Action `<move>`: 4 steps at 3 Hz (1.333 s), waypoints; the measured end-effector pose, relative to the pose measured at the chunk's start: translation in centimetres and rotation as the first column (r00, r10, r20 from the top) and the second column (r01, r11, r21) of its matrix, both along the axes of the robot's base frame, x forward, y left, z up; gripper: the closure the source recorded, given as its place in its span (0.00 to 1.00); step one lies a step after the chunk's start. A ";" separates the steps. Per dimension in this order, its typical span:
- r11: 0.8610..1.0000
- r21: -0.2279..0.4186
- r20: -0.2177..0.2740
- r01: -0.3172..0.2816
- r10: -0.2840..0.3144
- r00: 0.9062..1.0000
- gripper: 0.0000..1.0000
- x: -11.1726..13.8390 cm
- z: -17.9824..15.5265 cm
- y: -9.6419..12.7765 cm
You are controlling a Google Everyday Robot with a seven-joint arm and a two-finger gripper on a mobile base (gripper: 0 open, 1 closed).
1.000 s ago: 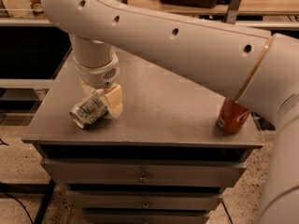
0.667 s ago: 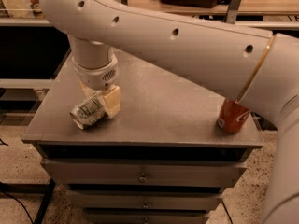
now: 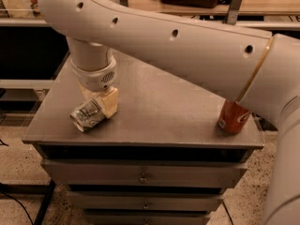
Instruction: Pick 7up can
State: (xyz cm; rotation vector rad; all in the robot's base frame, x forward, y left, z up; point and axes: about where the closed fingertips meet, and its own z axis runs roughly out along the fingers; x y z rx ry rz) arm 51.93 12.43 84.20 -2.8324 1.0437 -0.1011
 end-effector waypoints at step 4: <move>0.997 0.063 -0.037 0.044 -0.042 0.998 0.60 1.1 2.4 0.0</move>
Offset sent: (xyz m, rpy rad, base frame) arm 0.0023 0.0014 0.0123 0.0317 0.0373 -0.0185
